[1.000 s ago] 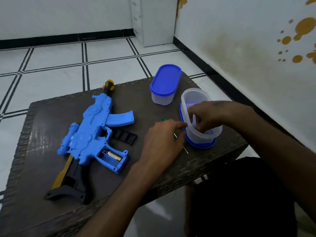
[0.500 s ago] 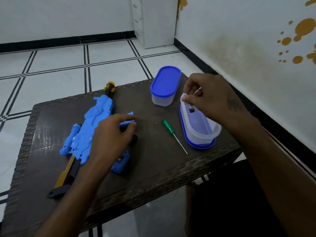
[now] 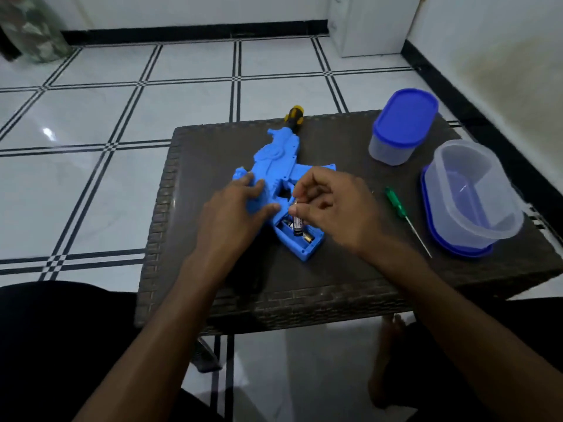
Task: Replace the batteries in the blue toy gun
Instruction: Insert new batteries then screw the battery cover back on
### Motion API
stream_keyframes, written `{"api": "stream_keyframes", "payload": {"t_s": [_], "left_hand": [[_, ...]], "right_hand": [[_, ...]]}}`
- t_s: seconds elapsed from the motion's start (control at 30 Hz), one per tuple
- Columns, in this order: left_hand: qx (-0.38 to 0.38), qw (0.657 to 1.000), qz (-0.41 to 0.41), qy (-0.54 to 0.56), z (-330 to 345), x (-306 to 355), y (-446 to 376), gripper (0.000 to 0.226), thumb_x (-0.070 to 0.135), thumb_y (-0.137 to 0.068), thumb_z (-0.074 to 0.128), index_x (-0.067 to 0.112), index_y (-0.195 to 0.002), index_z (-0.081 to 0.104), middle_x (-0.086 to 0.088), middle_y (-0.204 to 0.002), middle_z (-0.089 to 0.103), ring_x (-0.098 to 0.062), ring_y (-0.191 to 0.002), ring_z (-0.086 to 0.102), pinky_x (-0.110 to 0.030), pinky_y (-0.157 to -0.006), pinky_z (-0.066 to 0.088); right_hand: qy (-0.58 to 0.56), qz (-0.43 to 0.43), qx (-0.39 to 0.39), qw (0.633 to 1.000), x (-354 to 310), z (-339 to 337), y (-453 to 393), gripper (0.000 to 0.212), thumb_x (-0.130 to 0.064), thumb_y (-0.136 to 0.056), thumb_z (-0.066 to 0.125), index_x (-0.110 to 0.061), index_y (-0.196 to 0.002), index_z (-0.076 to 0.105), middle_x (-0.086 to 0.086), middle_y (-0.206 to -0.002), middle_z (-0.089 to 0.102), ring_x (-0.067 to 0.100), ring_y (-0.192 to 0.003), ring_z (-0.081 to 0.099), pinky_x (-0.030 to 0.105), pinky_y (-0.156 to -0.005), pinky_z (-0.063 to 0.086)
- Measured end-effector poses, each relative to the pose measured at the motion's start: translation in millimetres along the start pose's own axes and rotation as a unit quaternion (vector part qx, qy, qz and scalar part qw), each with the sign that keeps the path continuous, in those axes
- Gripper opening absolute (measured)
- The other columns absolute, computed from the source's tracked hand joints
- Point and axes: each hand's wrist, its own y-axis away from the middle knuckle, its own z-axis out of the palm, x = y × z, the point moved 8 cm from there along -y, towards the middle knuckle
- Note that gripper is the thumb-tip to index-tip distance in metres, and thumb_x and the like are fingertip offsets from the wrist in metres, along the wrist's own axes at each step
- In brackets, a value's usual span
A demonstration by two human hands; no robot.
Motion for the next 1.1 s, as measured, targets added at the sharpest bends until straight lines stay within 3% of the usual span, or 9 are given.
{"api": "stream_keyframes", "payload": {"t_s": [0.13,0.23,0.3,0.4,0.53,0.63,0.83,0.97,1.1], "left_hand": [[0.0,1.0,0.005,0.013,0,-2,-2,0.058,0.05,-0.083,0.066,0.029,-0.135,0.054,0.01,-0.152,0.037,-0.017,-0.137,0.04,-0.041,-0.107,0.039],[0.007,1.0,0.009,0.014,0,-3,-2,0.056,0.05,-0.084,0.065,0.029,-0.134,0.054,0.01,-0.151,0.039,-0.017,-0.135,0.042,-0.04,-0.104,0.041],[0.009,1.0,0.008,0.016,0,-3,-1,0.056,0.052,-0.084,0.065,0.03,-0.134,0.054,0.012,-0.151,0.039,-0.016,-0.135,0.043,-0.04,-0.103,0.042],[0.011,1.0,0.009,0.022,0,-4,-1,0.057,0.053,-0.083,0.064,0.031,-0.134,0.054,0.012,-0.151,0.038,-0.014,-0.135,0.042,-0.042,-0.104,0.042],[0.013,1.0,0.008,0.023,-1,-5,-1,0.056,0.053,-0.084,0.064,0.031,-0.135,0.054,0.012,-0.151,0.038,-0.013,-0.135,0.042,-0.04,-0.104,0.042],[0.019,1.0,0.013,0.018,-2,-2,1,0.055,0.051,-0.084,0.065,0.03,-0.134,0.055,0.012,-0.151,0.039,-0.013,-0.135,0.042,-0.038,-0.102,0.041],[0.01,1.0,0.003,0.021,1,-4,0,0.056,0.052,-0.084,0.065,0.03,-0.134,0.054,0.011,-0.152,0.038,-0.014,-0.136,0.04,-0.043,-0.105,0.042],[0.004,1.0,0.005,0.017,0,-4,0,0.056,0.052,-0.084,0.065,0.029,-0.134,0.054,0.01,-0.152,0.038,-0.015,-0.137,0.039,-0.045,-0.105,0.041],[0.006,1.0,0.007,0.019,0,-5,1,0.057,0.053,-0.084,0.063,0.03,-0.136,0.053,0.011,-0.152,0.036,-0.015,-0.138,0.038,-0.046,-0.106,0.04]], "right_hand": [[0.035,-0.021,-0.023,0.999,2,18,3,0.015,-0.012,-0.075,0.081,-0.013,-0.08,0.067,-0.002,-0.07,0.067,0.011,-0.064,0.065,0.021,-0.059,0.053],[0.102,-0.06,-0.028,0.993,-2,24,7,0.014,-0.018,-0.075,0.081,-0.015,-0.079,0.067,-0.008,-0.073,0.066,0.01,-0.069,0.059,0.013,-0.064,0.044],[0.177,-0.098,-0.037,0.979,-3,30,8,0.011,-0.026,-0.078,0.077,-0.02,-0.079,0.067,-0.011,-0.077,0.065,0.009,-0.075,0.054,0.019,-0.07,0.041],[0.199,-0.12,-0.053,0.971,-3,33,9,0.005,-0.026,-0.084,0.07,-0.021,-0.083,0.07,-0.008,-0.083,0.063,0.013,-0.081,0.051,0.022,-0.074,0.037],[0.235,-0.138,-0.093,0.958,-7,34,8,0.014,-0.023,-0.088,0.067,-0.019,-0.097,0.076,-0.003,-0.093,0.062,0.013,-0.086,0.048,0.011,-0.07,0.032],[0.269,-0.162,-0.12,0.942,-11,36,14,0.021,-0.025,-0.089,0.06,-0.02,-0.1,0.077,-0.003,-0.096,0.064,0.017,-0.086,0.05,0.02,-0.072,0.037],[0.286,-0.125,-0.141,0.94,-2,36,20,0.034,-0.034,-0.083,0.051,-0.027,-0.104,0.076,-0.01,-0.105,0.057,0.008,-0.09,0.04,0.014,-0.071,0.032],[0.296,-0.115,-0.172,0.932,-6,36,18,0.029,-0.031,-0.089,0.053,-0.028,-0.11,0.074,-0.008,-0.11,0.056,0.009,-0.093,0.042,0.024,-0.079,0.04],[0.221,-0.105,-0.077,0.967,-11,6,17,0.02,-0.019,-0.09,0.061,-0.02,-0.105,0.075,-0.006,-0.101,0.061,0.004,-0.085,0.054,0.013,-0.073,0.04]]}}
